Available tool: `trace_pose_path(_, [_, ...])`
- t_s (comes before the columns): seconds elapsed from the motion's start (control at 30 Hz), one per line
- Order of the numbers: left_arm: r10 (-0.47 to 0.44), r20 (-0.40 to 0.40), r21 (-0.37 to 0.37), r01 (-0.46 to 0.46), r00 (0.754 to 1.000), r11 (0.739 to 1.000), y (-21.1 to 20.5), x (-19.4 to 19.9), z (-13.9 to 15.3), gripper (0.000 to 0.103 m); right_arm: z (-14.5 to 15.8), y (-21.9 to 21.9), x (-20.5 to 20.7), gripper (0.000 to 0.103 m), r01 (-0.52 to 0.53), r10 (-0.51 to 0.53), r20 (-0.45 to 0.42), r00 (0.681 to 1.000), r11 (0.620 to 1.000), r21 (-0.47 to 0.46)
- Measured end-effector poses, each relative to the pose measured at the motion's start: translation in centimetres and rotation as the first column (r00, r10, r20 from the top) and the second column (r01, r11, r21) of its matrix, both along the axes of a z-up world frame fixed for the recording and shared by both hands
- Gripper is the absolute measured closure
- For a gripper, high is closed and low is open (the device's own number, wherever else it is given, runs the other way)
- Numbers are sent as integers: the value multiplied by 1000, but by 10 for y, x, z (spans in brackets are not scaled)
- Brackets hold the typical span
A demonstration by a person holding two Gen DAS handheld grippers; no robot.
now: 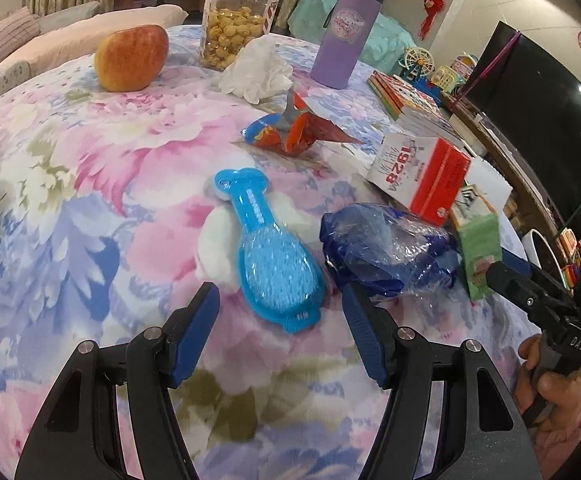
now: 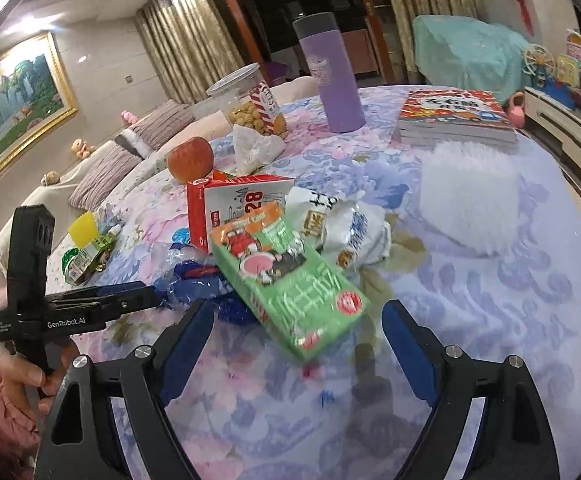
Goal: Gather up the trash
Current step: 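Move both tools back to the table toward the remaining trash, then grasp the blue brush-shaped packet with the left tool while the right tool grasps the green milk carton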
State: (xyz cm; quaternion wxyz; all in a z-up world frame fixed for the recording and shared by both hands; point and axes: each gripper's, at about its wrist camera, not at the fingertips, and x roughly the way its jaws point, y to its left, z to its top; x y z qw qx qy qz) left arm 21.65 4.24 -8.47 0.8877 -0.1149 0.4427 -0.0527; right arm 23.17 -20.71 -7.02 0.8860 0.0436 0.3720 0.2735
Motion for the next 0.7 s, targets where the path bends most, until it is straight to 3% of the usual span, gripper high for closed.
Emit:
trace_pose_path(0.17, [-7,11,12,7,1000,1000,-1,6,-2,38,0,8,6,18,-27,27,8,1000,1000,5])
trace_pose_path(0.2, [-11,13,17,11,1000,1000,-1,6,-2,40,0,8,6,28,-22,21,14,1000,1000,6])
trace_pose_path(0.27, [-24,14,23,23,1000,999,-2,4,-2,54,-2,6,6,44,-8,8,-6,1000,1000,15])
trace_pose_path(0.3, [-27,13,26,27,1000,999,-2,3,-2,62,-3,5,6,44,-1,1,-21,1000,1000,20])
trace_pose_path(0.33, [-30,14,26,30,999,999,-2,2,-2,63,-5,4,4,45,4,-3,-34,999,1000,26])
trace_pose_path(0.7, [-72,31,2,72,997,997,0,-39,3,65,7,-20,-44,47,76,-75,-21,997,997,33])
